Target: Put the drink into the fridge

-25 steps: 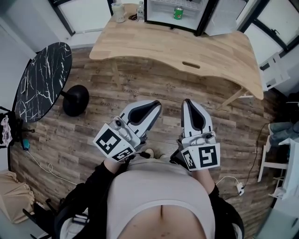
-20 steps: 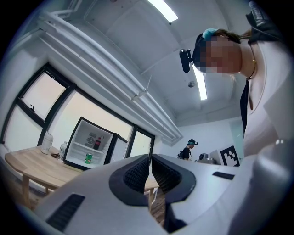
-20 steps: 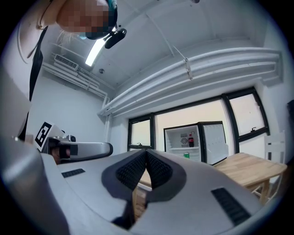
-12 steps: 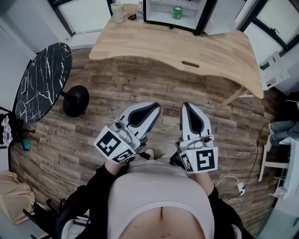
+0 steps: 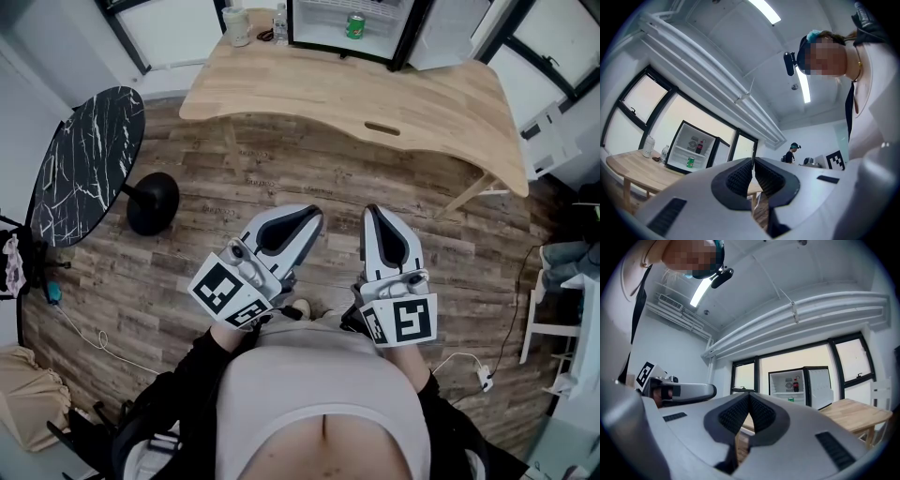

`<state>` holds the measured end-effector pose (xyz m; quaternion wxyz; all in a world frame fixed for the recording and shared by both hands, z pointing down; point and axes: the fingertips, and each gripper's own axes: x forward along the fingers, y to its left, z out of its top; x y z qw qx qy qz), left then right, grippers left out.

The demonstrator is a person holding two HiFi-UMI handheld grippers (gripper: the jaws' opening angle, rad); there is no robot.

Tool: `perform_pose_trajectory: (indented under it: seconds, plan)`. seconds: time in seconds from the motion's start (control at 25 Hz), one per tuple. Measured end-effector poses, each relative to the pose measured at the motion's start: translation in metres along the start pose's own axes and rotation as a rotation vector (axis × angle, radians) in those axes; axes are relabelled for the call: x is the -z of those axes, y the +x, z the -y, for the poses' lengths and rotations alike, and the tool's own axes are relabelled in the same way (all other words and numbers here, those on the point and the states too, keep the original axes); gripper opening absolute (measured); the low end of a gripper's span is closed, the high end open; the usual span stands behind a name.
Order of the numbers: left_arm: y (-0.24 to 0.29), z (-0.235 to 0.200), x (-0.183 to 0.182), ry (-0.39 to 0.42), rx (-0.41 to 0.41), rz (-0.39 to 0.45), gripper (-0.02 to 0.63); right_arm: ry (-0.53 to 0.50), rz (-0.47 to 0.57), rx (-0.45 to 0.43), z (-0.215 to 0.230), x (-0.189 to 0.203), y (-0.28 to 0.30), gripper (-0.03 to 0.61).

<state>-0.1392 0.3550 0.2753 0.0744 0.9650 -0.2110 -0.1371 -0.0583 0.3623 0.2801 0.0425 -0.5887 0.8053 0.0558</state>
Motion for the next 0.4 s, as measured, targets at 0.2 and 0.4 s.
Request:
perform_pose_trajectory:
  seconds: [0.2, 0.4]
  plan:
    - [-0.0006, 0.0022, -0.0008, 0.001, 0.007, 0.001, 0.023, -0.003, 0.001, 0.008, -0.0001, -0.0006, -0.0027, 0.028]
    - [0.0002, 0.0041, -0.0012, 0.004, 0.008, 0.002, 0.023, -0.006, 0.006, 0.006, 0.0004, -0.0023, -0.0041, 0.028]
